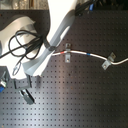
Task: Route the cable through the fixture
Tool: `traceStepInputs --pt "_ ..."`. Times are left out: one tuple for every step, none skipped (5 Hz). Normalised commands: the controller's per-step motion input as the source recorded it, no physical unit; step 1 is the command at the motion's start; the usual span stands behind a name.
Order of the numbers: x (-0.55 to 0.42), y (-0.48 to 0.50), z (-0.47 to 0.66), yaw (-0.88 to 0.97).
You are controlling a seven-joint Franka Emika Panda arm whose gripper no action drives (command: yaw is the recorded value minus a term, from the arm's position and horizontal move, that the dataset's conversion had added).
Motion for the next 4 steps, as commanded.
traceStepInputs --pt "0.206 -0.100 0.27 0.00" --pt "0.052 -0.191 0.40 0.05" --pt "-0.023 -0.035 0.52 0.11" --pt "-0.113 -0.040 0.36 0.10"
